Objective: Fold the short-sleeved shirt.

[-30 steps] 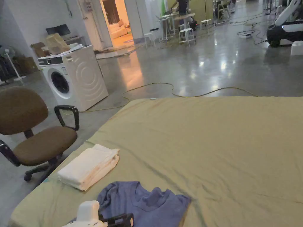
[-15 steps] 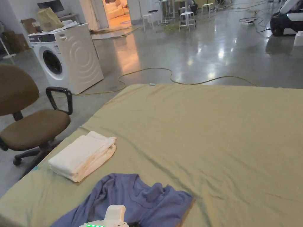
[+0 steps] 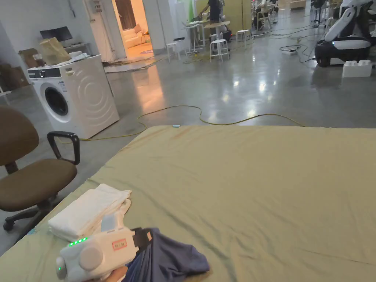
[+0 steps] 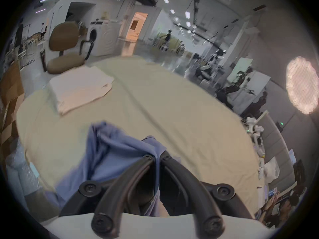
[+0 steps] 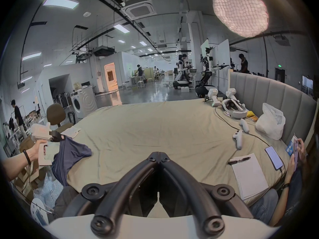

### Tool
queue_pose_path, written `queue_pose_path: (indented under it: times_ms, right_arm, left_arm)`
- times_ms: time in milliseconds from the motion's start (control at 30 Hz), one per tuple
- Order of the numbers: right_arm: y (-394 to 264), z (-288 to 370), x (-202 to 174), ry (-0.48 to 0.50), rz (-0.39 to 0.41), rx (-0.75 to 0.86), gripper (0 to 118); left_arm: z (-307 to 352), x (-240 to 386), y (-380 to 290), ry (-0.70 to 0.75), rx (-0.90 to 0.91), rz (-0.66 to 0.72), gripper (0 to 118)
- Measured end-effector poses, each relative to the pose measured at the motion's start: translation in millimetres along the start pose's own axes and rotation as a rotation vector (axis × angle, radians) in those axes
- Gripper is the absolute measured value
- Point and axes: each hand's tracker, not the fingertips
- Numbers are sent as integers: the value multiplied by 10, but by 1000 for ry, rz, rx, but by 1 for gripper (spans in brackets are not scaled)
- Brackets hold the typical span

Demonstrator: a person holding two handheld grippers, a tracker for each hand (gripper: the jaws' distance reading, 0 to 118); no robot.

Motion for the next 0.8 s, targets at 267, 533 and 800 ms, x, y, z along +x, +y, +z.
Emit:
queue_pose_path:
  times_ms: [267, 533, 800]
  right_arm:
    - [-88, 306, 382, -106, -94, 41, 0]
    - [-229, 610, 743, -215, -136, 29, 0]
    - [-387, 743, 930, -289, -157, -16, 0]
  left_arm:
    - [-316, 1936, 8, -322, 2, -220, 4]
    - [-959, 3650, -1939, -580, -411, -427, 4]
    - [-573, 4346, -3553, -752, -673, -543, 5]
